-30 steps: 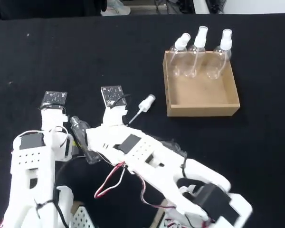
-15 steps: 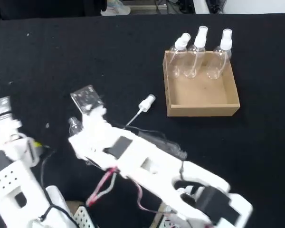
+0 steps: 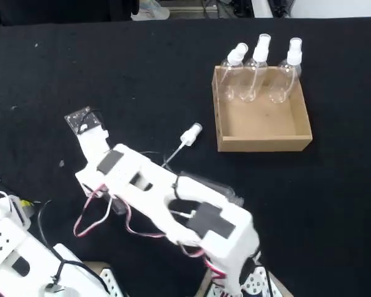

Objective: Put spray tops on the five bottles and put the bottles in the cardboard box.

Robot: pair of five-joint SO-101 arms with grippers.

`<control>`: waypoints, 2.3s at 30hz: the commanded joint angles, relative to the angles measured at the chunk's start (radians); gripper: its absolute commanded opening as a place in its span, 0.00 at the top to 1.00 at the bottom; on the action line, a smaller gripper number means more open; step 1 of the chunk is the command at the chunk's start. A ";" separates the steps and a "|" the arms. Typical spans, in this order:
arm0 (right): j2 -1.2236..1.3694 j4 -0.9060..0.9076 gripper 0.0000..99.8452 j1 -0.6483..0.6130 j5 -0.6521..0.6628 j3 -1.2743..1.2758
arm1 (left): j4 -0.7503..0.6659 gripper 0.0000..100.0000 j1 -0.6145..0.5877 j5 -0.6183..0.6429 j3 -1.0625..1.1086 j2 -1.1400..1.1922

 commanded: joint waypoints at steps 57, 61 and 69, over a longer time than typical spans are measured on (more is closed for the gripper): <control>-0.604 0.060 0.99 1.898 1.335 0.530 | -0.387 0.75 0.947 0.305 0.308 -0.026; -0.394 0.143 0.96 1.903 1.335 0.337 | -0.387 0.75 0.947 0.327 0.317 -0.026; -0.134 0.344 0.79 1.904 1.341 0.028 | -0.388 0.75 0.947 0.327 0.325 -0.026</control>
